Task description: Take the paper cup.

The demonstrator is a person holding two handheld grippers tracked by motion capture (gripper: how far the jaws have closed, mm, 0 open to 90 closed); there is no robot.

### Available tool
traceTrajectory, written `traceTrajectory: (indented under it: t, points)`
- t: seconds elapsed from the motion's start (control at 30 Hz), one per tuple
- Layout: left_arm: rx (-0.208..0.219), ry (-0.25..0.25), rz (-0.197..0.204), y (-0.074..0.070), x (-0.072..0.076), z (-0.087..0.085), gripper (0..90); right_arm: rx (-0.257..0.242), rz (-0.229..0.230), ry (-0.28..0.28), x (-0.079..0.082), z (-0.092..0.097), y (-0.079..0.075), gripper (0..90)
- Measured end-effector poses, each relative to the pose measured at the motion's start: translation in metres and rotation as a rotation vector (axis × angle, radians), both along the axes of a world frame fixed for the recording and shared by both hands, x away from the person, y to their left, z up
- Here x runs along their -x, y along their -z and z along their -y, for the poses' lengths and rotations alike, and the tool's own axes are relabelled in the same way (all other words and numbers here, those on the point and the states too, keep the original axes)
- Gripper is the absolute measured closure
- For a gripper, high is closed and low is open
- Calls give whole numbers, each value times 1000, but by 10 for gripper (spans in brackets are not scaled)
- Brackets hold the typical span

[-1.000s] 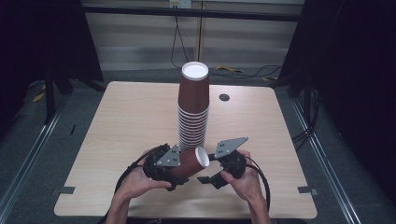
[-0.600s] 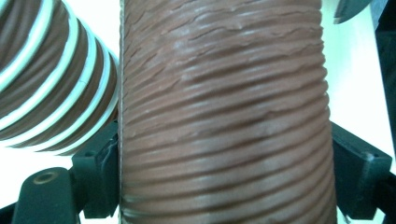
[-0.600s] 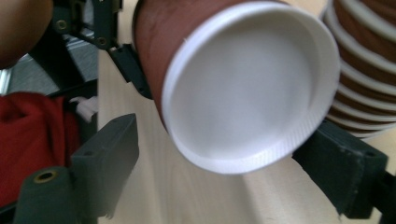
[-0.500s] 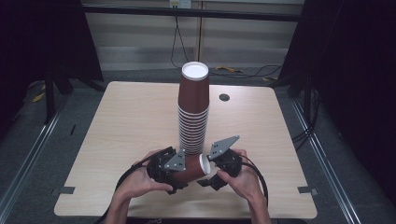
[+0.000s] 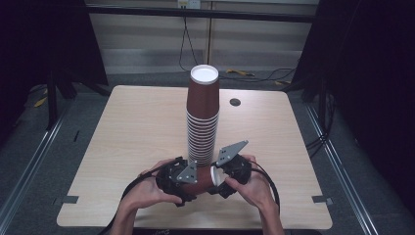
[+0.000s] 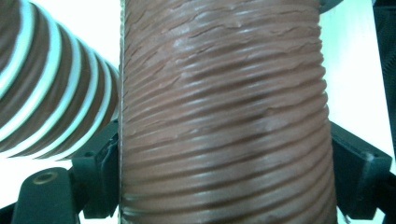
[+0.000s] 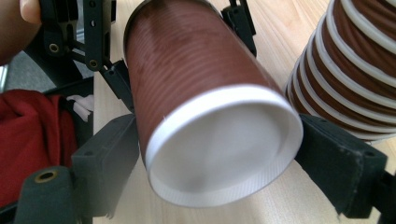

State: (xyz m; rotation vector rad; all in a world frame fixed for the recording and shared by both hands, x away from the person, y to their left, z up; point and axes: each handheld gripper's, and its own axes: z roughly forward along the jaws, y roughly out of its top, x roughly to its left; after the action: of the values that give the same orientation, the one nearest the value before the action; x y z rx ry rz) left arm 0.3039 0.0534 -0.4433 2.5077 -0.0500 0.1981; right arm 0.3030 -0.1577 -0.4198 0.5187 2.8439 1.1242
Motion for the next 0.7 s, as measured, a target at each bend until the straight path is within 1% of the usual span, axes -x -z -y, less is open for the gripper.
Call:
traceTrajectory:
  t: [0.03, 0.07, 0.1, 0.13, 0.17, 0.2, 0.23, 0.3, 0.33, 0.37, 0.43, 0.47, 0.53, 0.6, 0.7]
  points:
    - [-5, 9, 6, 0, 0, 0, 144, 0, 0, 0, 0, 0, 0, 153]
    - [-6, 9, -3, 1, 1, 1, 144, -5, -15, -20, -1, -2, 1, 160]
    - [-7, 20, -5, 1, 1, 2, 144, 5, -23, -21, -1, -3, 0, 156]
    - [-7, 20, -5, 1, 1, 2, 144, 5, -23, -21, -1, -3, 0, 156]
    - [-8, 21, -2, 0, 0, 2, 144, 4, -33, -35, -2, -5, 1, 177]
    - [-6, 22, -4, 0, 0, 2, 144, 4, -33, -35, -2, -5, 1, 177]
    - [4, 22, 1, -2, 0, 2, 144, 6, -31, -40, -2, -5, 1, 181]
    - [5, 26, -5, -2, 1, 2, 144, 5, -49, -41, -2, -5, 2, 182]
    - [5, 26, -5, -2, 1, 2, 143, 5, -49, -41, -2, -5, 2, 182]
    - [4, 32, -11, -2, 1, 2, 143, 0, -47, -59, -2, -5, 1, 205]
    - [2, 32, -13, 0, 1, 2, 142, 0, -45, -58, -2, -5, 1, 207]
    - [2, 37, -11, 0, 1, 3, 142, 7, -55, -58, -2, -5, 2, 208]
    - [-4, 42, -8, 0, 1, 3, 141, 9, -58, -63, -2, -5, 2, 213]
    - [-8, 43, -5, 1, 1, 3, 142, -1, -65, -72, -3, -5, 2, 216]
    - [-13, 45, -4, 1, 1, 3, 143, 1, -70, -75, -4, -6, 2, 214]
